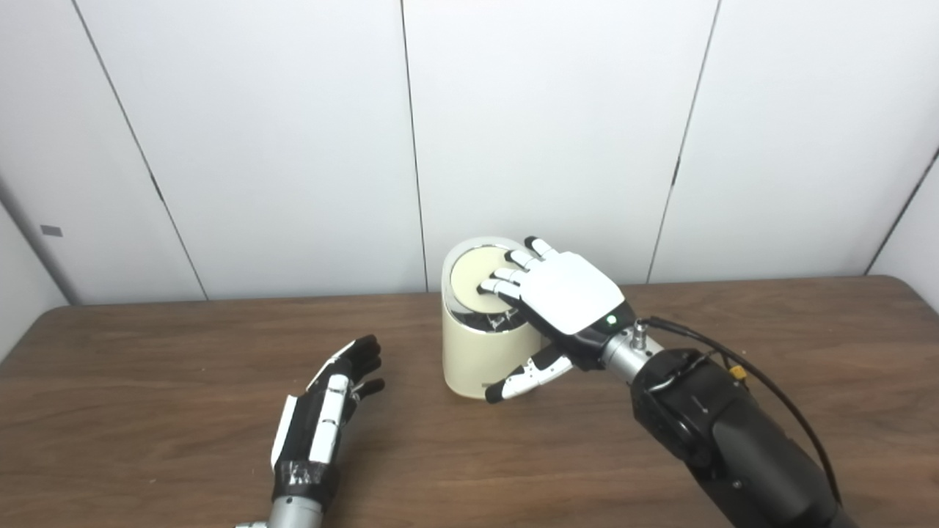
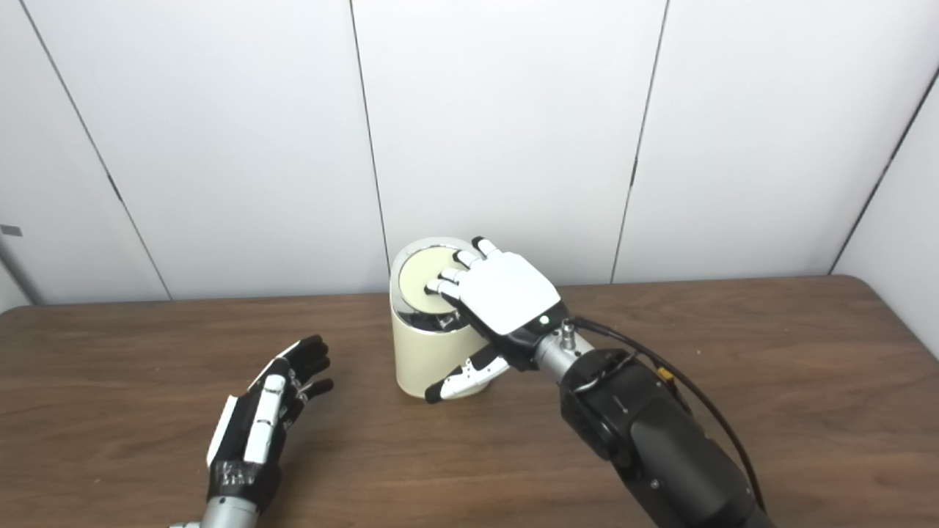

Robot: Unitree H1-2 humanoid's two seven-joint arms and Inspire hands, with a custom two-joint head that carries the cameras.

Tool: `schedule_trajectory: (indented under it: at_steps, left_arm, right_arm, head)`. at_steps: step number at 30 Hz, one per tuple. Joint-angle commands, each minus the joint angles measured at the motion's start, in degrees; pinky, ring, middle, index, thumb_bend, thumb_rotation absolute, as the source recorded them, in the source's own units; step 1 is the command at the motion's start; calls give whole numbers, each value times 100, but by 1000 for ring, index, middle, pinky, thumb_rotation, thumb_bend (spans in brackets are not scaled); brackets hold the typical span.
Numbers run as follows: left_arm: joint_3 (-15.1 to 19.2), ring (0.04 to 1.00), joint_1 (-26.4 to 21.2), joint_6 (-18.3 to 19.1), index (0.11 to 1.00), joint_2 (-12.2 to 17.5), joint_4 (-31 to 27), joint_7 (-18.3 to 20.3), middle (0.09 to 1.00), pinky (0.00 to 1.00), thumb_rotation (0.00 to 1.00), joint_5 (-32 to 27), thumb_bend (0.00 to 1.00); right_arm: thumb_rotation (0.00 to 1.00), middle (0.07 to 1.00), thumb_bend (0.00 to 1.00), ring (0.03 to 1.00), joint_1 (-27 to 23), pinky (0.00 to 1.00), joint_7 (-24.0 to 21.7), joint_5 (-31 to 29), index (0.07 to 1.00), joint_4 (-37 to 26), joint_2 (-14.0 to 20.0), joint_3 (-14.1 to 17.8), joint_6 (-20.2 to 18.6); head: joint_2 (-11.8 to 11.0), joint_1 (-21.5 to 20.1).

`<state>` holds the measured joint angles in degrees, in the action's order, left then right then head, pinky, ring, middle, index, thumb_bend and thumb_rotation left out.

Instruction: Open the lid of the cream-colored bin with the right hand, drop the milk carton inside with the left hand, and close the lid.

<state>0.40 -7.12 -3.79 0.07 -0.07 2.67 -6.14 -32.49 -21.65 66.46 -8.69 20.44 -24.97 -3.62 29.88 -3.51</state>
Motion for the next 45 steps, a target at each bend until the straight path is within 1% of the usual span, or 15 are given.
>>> schedule_trajectory:
  at_steps: [1,5,9,12,16,24,29,32,33,36,37,39,40,43,45]
  left_arm:
    - [15,865,-97,-93,852,5,-233,26,851,799,853,-27,458]
    - [17,865,-94,-81,854,4,-246,17,853,802,855,-14,457]
    - [20,867,-117,-71,857,9,-210,32,853,805,856,-36,450]
    - [11,858,-131,-81,856,18,-175,15,851,811,864,12,450]
    - [1,851,-140,-96,857,22,-146,3,851,818,868,57,470]
    - [6,853,-140,-106,856,19,-133,10,853,833,865,78,467]
    - [-2,858,-132,-124,860,9,-142,6,854,838,867,89,459]
    - [0,861,-129,-119,858,-9,-161,-11,851,831,862,97,451]
    - [2,864,-129,-115,858,-12,-164,-11,850,828,859,95,452]
    - [4,860,-138,-150,860,-6,-134,-15,850,812,850,117,429]
    - [3,859,-137,-167,861,-8,-127,-20,850,807,846,132,424]
    - [3,864,-133,-172,870,-14,-129,-27,855,805,843,145,347]
    - [15,865,-135,-163,873,-15,-125,-24,857,806,840,124,322]
    - [79,866,-148,-84,885,-26,-103,-66,862,816,780,79,237]
    - [118,863,-153,-82,890,-29,-73,-102,862,815,761,95,215]
  right_arm:
    - [802,845,844,944,134,1000,-155,-88,822,130,43,89,-70]
    - [769,836,794,939,56,1000,550,-372,813,95,-64,407,61]
    - [800,862,742,983,-87,1000,994,-592,844,-70,-219,734,86]
    - [784,881,728,998,-165,1000,996,-664,869,-266,-348,935,-20]
    - [800,886,717,1000,-195,1000,1022,-670,875,-379,-412,1081,-48]
    - [793,888,725,1000,-107,1000,1029,-682,881,-385,-420,1108,-38]
    - [769,883,739,979,83,1000,1177,-818,871,-408,-484,1190,-47]
    - [805,911,690,980,353,1000,1389,-1359,901,-443,-714,1460,-97]
    - [875,921,656,966,428,962,1466,-1514,907,-428,-781,1537,-88]
    - [974,913,573,930,794,882,1619,-2216,895,-356,-1186,1898,-311]
    - [990,909,550,922,937,865,1686,-2633,891,-335,-1358,2072,-326]
    - [998,884,399,880,1143,792,1784,-3292,866,-288,-1565,2316,-224]
    - [1000,877,355,867,1270,769,1834,-3649,860,-238,-1656,2429,-103]
    - [1000,859,284,832,1570,717,1895,-4314,858,-56,-1707,2531,322]
    - [1000,862,273,837,1736,717,1891,-4575,864,-8,-1718,2543,370]
  head:
    - [1,0]
    - [7,-8]
    - [-1,-13]
    - [-21,-18]
    - [-28,-13]
    - [-32,-10]
    - [-28,12]
    - [-25,27]
    - [-25,27]
    - [-29,43]
    - [-18,41]
    - [-13,40]
    - [4,38]
    - [11,39]
    - [19,53]
